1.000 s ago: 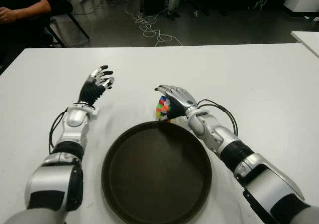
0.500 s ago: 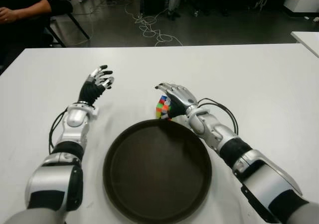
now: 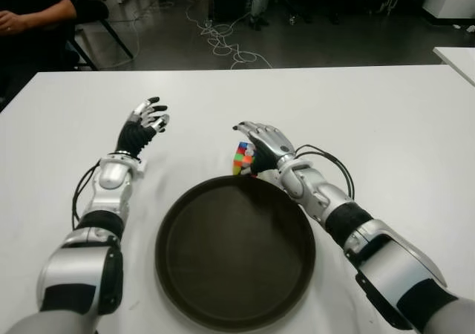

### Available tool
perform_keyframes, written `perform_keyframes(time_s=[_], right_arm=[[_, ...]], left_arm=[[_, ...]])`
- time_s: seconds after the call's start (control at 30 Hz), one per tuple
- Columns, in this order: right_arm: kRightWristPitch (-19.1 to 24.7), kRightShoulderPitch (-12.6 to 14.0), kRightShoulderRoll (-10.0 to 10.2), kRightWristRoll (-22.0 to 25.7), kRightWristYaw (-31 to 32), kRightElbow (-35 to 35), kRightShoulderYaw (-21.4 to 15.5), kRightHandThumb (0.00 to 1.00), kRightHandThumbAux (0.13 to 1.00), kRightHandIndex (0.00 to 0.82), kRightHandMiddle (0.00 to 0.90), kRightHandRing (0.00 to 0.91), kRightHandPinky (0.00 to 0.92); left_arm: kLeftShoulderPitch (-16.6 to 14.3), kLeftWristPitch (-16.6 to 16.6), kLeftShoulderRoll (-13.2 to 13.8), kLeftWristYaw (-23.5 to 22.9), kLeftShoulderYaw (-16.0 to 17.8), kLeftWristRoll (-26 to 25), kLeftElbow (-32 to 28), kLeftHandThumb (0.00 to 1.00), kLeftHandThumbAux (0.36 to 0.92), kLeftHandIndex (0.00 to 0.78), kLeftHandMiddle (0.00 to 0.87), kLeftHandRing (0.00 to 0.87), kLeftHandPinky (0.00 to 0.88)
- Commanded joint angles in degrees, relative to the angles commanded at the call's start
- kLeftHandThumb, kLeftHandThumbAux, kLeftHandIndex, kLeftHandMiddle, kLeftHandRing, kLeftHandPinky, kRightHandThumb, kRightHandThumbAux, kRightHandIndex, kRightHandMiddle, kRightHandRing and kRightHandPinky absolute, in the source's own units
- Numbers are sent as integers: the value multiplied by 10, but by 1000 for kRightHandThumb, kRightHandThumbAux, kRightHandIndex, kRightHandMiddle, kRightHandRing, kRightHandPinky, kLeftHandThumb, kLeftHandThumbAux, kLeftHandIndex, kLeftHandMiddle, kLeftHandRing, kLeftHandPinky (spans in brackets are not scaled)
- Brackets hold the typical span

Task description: Pick up the Rubik's Cube and put it in the plate

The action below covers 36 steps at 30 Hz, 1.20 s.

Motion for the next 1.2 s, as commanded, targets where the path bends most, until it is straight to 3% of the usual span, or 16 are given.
perform_keyframes(time_s=[0.97, 1.2], right_arm=[[-10, -16, 2, 0, -22, 38, -1, 0, 805, 126, 137, 146, 145], [-16, -22, 1, 0, -10, 50, 1, 0, 803, 143, 158, 175, 184]], left_arm=[[1, -3, 0, 2, -3, 2, -2, 148, 577, 129, 213, 252, 311], [0, 0, 0, -1, -3, -1, -2, 154, 571, 129, 213, 252, 305]])
